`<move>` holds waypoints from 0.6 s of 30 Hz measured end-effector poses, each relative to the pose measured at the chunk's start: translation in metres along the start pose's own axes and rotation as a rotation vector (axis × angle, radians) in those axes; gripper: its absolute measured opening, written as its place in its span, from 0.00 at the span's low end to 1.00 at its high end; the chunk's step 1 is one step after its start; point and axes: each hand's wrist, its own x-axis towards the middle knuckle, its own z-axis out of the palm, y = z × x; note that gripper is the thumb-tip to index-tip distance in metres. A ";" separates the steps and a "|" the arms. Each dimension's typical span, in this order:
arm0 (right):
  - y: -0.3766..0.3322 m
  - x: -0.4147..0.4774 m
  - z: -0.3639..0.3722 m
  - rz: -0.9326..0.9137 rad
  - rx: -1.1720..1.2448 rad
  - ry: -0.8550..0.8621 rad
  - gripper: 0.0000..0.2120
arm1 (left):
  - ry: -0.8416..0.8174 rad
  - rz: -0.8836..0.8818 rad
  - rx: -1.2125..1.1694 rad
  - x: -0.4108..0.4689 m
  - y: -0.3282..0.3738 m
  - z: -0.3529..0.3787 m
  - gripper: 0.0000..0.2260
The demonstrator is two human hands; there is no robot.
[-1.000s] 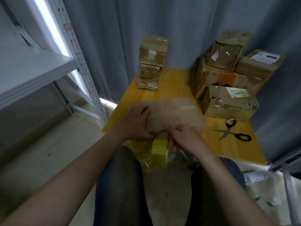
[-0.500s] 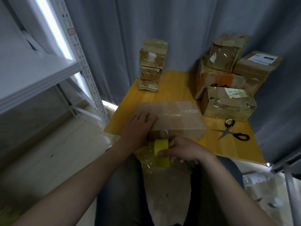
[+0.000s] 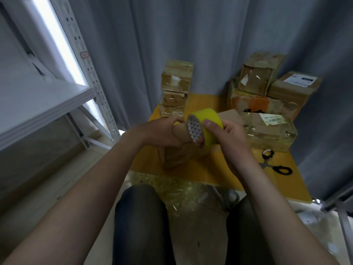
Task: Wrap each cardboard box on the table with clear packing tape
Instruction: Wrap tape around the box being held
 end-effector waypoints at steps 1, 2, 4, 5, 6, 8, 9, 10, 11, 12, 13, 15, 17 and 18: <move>-0.001 0.004 0.003 -0.011 -0.021 -0.003 0.17 | -0.018 0.007 0.002 0.001 -0.003 0.000 0.35; -0.001 0.007 0.007 -0.017 -0.031 -0.003 0.17 | -0.024 0.013 -0.002 0.002 -0.005 0.002 0.33; -0.002 0.012 0.014 -0.037 -0.040 0.025 0.18 | 0.005 0.006 -0.029 0.003 -0.006 0.007 0.29; -0.002 0.014 0.017 -0.048 -0.042 0.041 0.18 | 0.050 0.002 -0.036 0.004 -0.006 0.011 0.28; -0.001 0.016 0.019 -0.057 -0.037 0.055 0.18 | 0.109 -0.001 -0.031 0.006 -0.007 0.015 0.28; -0.001 0.020 0.023 -0.067 -0.030 0.077 0.17 | 0.206 -0.024 -0.006 0.009 -0.009 0.023 0.28; -0.002 0.022 0.025 -0.063 -0.033 0.083 0.17 | 0.225 -0.049 -0.006 0.010 -0.011 0.025 0.27; -0.002 0.024 0.027 -0.055 -0.037 0.091 0.18 | 0.232 -0.063 -0.015 0.010 -0.012 0.025 0.27; -0.004 0.026 0.029 -0.049 -0.042 0.103 0.19 | 0.229 -0.072 -0.022 0.012 -0.014 0.024 0.27; -0.005 0.028 0.030 -0.049 -0.051 0.122 0.20 | 0.225 -0.072 -0.031 0.012 -0.016 0.022 0.25; -0.006 0.028 0.031 -0.050 -0.071 0.149 0.22 | 0.216 -0.076 -0.047 0.013 -0.016 0.020 0.24; -0.004 0.026 0.030 -0.014 -0.095 0.195 0.24 | 0.202 -0.074 -0.078 0.015 -0.017 0.014 0.21; 0.005 0.016 0.026 0.018 -0.109 0.207 0.25 | 0.195 -0.065 -0.092 0.016 -0.016 0.013 0.21; 0.012 0.009 0.024 0.021 -0.108 0.203 0.26 | 0.197 -0.058 -0.094 0.016 -0.016 0.013 0.22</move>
